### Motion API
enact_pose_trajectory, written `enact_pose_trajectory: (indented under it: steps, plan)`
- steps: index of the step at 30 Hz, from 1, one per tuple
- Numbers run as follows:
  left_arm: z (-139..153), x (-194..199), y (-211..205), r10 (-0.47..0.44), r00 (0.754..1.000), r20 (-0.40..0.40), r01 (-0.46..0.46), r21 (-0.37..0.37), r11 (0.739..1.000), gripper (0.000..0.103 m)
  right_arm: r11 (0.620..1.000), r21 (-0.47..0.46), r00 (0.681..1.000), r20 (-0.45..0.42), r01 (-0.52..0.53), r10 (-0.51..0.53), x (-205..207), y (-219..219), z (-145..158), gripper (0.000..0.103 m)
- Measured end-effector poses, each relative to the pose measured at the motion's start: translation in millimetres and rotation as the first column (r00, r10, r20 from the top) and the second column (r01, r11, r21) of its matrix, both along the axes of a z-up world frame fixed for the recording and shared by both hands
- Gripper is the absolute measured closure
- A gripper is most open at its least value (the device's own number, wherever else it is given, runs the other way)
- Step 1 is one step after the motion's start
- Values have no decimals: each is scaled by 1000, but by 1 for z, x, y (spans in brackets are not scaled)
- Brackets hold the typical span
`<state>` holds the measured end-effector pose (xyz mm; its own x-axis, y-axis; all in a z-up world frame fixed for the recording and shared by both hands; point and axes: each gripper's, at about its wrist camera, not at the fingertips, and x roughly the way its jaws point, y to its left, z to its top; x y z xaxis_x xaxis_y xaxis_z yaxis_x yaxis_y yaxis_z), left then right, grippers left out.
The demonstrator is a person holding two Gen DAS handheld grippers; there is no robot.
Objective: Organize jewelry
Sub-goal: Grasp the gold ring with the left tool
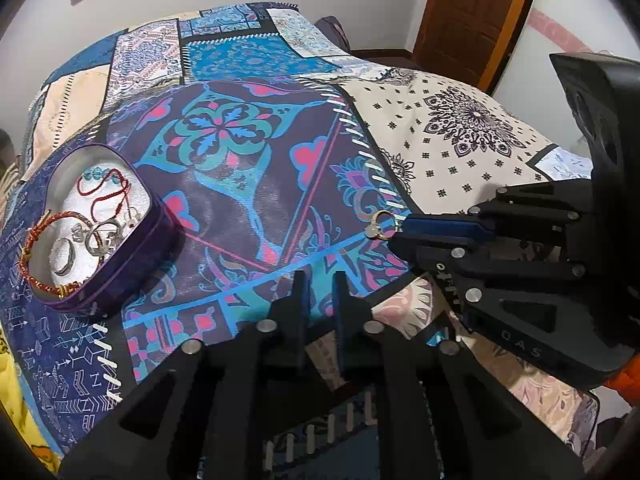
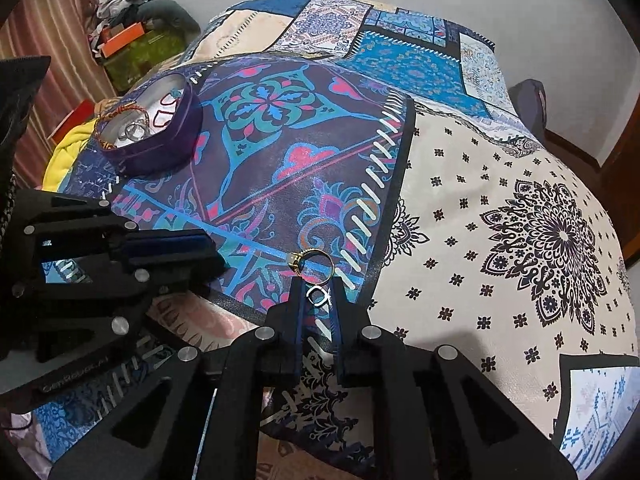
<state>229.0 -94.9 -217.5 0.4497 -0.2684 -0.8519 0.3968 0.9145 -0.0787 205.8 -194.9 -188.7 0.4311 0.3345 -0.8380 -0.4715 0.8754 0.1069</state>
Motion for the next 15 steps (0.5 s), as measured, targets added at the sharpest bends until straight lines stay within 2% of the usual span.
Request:
enact_pose_trajectory:
  steps: [4,9,15]
  plan:
    - [2,1,-7,-27,999,-27,27,-14,1000,68,998,46,999,-10,45,-45,2,-12,5,93]
    - [-1,6,-28,-74,997,-14,74,33,997,68,989,97,994,-1,111,-112,-3,-34,15,93]
    - [-4,26,-43,-98,994,-46,99,2,995,71,983,106,988,20,147,-150,-10,-50,22,93]
